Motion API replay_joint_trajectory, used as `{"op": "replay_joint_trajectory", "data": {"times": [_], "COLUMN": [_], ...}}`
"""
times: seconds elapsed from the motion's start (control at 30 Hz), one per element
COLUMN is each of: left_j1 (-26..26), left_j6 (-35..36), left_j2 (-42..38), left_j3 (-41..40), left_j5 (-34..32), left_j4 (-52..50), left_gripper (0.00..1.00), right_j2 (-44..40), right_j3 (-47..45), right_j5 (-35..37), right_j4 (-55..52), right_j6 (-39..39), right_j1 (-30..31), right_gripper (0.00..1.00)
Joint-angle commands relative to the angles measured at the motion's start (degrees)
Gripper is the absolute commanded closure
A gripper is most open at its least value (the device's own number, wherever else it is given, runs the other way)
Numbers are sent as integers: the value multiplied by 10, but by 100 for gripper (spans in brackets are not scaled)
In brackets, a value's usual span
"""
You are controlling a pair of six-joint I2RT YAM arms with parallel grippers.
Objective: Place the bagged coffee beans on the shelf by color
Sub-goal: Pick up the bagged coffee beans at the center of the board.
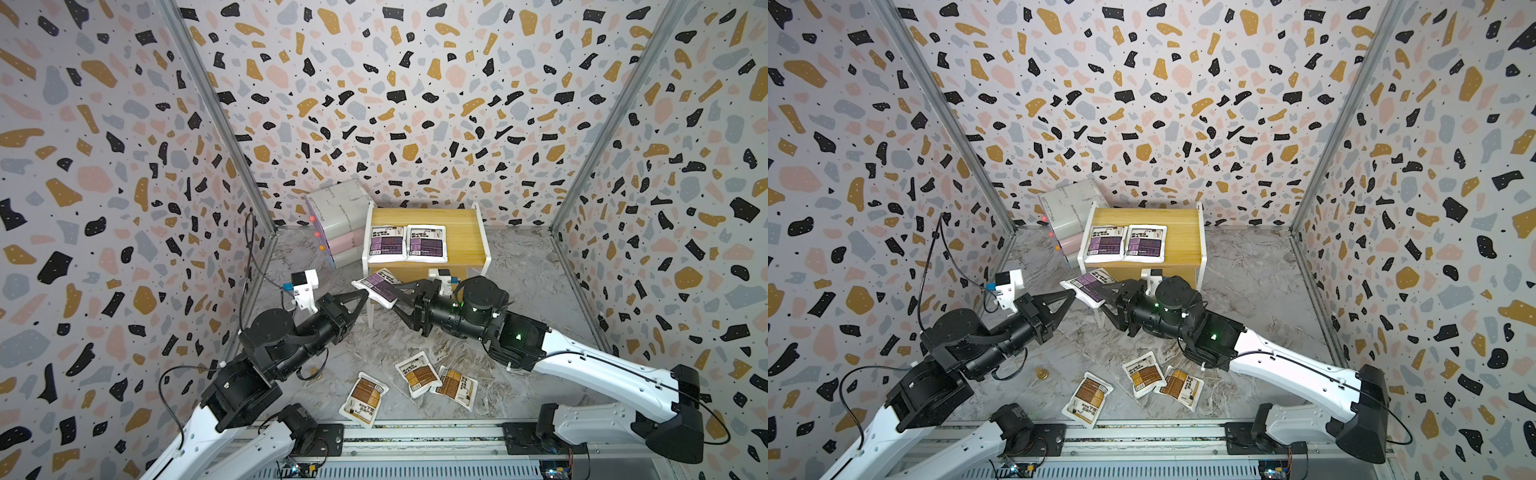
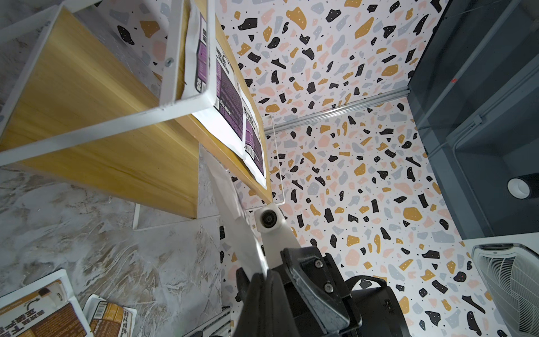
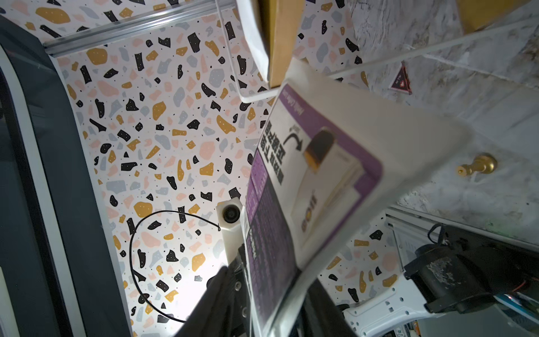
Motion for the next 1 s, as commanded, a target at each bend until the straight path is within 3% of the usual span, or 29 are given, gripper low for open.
{"op": "replay_joint_trajectory", "data": {"times": [0.0,0.07,0.47,0.5,0.57,0.73,0.97], "left_j1": [-2,-2,-2,-2,-2,-2,-2], "left_j6": [-2,1,18,19,19,30,73], "left_j2": [-5,-8,-26,-29,-38,-68,-36], "left_j3": [-5,-3,16,18,24,43,104], "left_j5": [14,12,14,16,12,-3,20], "left_j4": [18,9,-42,-47,-68,-119,-187], "left_gripper": [100,100,100,97,73,46,25], "right_j2": [-7,-8,-11,-14,-19,-42,-57], "right_j3": [24,27,52,58,64,80,155], "right_j5": [7,6,-16,-21,-32,-63,-123], "right_j4": [15,15,-26,-40,-63,-156,-297], "right_j6": [-29,-33,-86,-92,-109,-157,-263], "right_j1": [1,0,1,1,1,1,-2], "right_gripper": [68,74,91,91,91,91,91]}}
